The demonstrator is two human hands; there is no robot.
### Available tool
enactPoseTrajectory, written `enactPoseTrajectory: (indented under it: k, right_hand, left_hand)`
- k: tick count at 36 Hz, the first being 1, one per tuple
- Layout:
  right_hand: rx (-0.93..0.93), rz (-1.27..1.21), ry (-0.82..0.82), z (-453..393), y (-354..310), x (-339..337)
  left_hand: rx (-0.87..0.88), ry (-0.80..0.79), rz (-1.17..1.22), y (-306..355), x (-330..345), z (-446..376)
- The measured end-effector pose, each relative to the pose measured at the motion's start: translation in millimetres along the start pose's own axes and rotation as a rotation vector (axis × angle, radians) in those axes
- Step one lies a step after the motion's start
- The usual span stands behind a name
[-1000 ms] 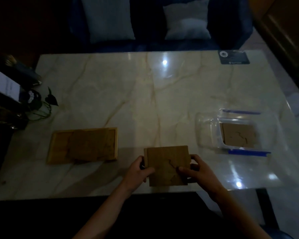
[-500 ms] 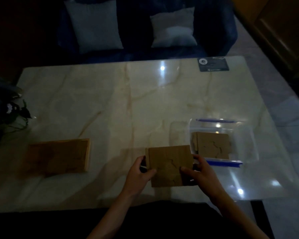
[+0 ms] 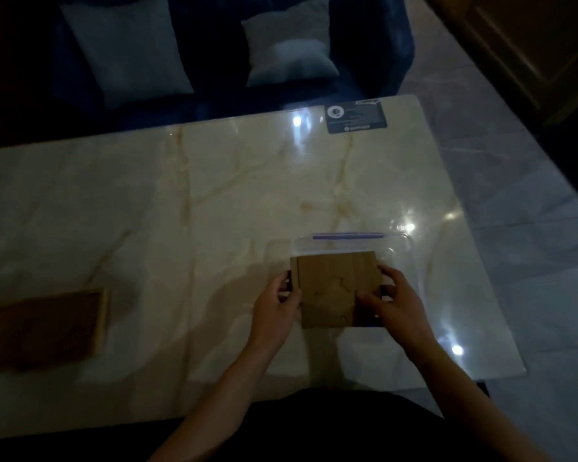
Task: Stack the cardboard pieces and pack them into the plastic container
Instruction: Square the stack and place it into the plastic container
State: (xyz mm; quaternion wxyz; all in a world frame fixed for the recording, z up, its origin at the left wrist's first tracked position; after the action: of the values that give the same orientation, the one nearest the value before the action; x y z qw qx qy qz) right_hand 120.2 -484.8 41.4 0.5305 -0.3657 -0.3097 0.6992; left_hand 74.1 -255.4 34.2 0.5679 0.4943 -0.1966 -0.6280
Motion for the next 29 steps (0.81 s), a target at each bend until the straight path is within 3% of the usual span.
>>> enactPoseTrajectory:
  k: [12, 19, 23, 29]
  right_hand:
    - [0.032, 0.069, 0.05, -41, -2, -18]
    - [0.059, 0.295, 0.091, -61, 14, -13]
    - [0.079, 0.432, 0.06, -70, 22, -9]
    - [0.122, 0.555, 0.053, -75, 33, -7]
  left_hand:
    - [-0.043, -0.047, -0.367, 25, 39, -43]
    - [-0.096, -0.056, -0.658, 20, 56, -53]
    - [-0.164, -0.14, -0.733, 11, 67, -53]
    - [-0.197, -0.141, -0.815, 5, 73, -55]
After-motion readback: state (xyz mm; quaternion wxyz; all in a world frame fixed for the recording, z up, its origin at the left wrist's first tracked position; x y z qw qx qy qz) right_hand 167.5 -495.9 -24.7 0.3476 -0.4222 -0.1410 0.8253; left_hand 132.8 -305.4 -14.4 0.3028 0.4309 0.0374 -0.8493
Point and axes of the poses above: each hand's wrist, its own z-axis away from the middle knuckle, its own x-axis out of the palm, y = z × x, the point moved 7 cm from there along -z, towards the middle knuckle, and after that the axes turned 9 degrees about -z, right-handed, at the moved point
